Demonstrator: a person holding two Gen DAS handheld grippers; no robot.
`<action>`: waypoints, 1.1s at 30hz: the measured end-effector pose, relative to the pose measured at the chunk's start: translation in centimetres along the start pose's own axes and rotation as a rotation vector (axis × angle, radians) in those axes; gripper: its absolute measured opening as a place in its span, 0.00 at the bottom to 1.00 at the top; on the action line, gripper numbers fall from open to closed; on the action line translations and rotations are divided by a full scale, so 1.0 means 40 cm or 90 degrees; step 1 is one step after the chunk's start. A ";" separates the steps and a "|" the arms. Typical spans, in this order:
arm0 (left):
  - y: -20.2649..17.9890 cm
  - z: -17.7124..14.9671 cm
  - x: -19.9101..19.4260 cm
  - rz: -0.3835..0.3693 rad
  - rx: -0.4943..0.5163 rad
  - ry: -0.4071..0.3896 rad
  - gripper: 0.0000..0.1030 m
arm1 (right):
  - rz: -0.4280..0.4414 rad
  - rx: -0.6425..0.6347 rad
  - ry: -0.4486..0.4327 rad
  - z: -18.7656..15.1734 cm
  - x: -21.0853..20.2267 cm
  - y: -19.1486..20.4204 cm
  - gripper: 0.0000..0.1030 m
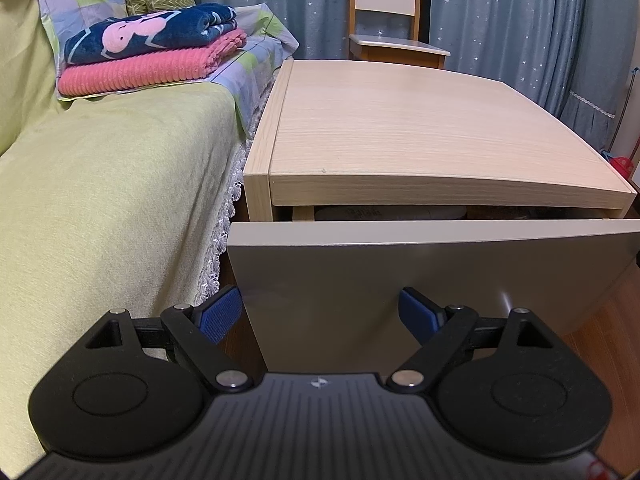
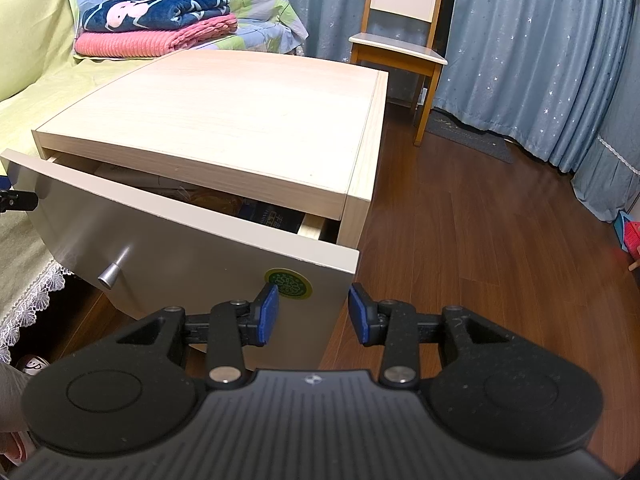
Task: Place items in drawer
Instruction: 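Push the drawer front with the left tool to slide it further shut, then press the drawer front with both tools side by side to close it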
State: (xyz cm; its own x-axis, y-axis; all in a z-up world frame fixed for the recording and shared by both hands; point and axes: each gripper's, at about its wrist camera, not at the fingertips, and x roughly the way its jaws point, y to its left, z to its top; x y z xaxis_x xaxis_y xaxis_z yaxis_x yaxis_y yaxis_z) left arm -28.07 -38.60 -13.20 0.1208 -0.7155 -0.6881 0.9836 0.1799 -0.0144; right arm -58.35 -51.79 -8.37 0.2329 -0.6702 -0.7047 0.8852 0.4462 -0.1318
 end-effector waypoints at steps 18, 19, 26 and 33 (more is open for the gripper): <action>-0.141 0.023 0.026 0.040 -0.022 0.070 0.83 | 0.038 0.114 -0.050 -0.044 -0.044 0.083 0.33; -0.159 0.028 0.034 0.043 -0.019 0.076 0.83 | 0.048 0.121 -0.050 -0.044 -0.039 0.096 0.34; -0.226 0.043 0.054 0.049 -0.019 0.070 0.83 | 0.101 0.162 -0.057 -0.040 -0.008 0.184 0.46; -0.203 0.032 0.091 0.065 -0.042 0.055 0.83 | 0.065 0.173 -0.046 -0.038 0.037 0.239 0.39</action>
State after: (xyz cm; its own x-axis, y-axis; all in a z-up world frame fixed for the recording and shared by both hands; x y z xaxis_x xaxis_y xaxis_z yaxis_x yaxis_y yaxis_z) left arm -35.43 -43.51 -14.66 0.2042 -0.6310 -0.7484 0.9557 0.2942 0.0128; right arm -50.18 -47.62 -11.72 0.3461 -0.6752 -0.6513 0.9287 0.3448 0.1361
